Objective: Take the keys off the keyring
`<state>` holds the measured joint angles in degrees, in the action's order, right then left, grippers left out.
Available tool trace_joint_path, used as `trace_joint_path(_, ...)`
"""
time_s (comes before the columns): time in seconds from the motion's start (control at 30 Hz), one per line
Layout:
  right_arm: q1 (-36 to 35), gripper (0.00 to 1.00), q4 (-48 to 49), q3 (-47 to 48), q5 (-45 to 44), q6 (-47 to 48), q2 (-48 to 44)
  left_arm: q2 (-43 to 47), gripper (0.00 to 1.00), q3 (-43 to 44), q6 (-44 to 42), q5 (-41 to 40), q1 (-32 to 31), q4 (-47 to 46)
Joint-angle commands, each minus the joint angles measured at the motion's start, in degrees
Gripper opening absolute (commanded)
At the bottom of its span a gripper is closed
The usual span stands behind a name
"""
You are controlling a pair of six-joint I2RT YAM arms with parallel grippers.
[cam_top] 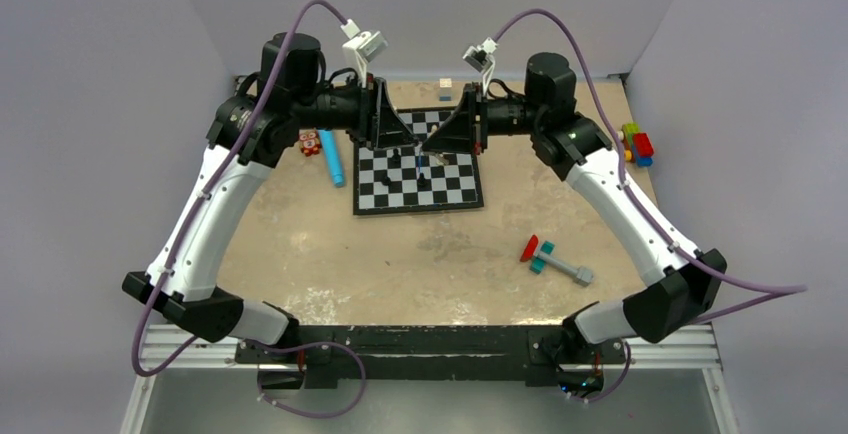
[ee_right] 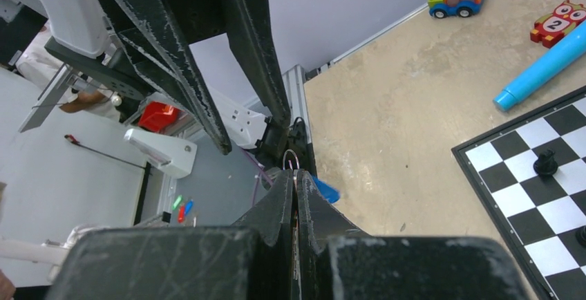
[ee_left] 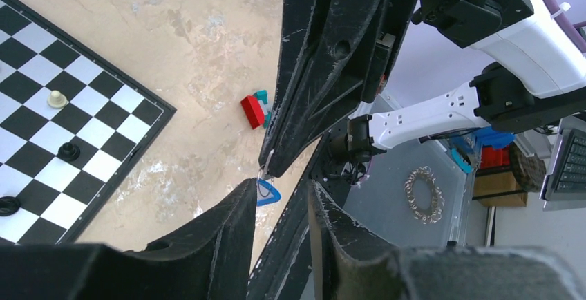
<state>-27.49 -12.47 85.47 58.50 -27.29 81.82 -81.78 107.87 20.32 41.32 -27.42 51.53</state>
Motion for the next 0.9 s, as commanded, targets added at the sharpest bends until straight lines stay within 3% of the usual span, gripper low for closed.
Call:
trace_joint_path(0.0,-1.1,0.00,2.1,2.0,1.6,-0.7,-1.6,1.3,0.36,-0.1,-1.3,0.1,-0.8,-1.4)
trace_joint_path(0.63,-2.0,0.00,5.4,1.5,1.6,-3.0,-3.3,2.2,0.22,-1.1,-4.1,-3.6,-3.1,1.6)
trace_joint_path(0.87,-2.1,0.00,6.4,1.1,3.0,-3.7,-3.9,2.7,0.28,-0.2,-4.7,-4.9,-3.1,2.2)
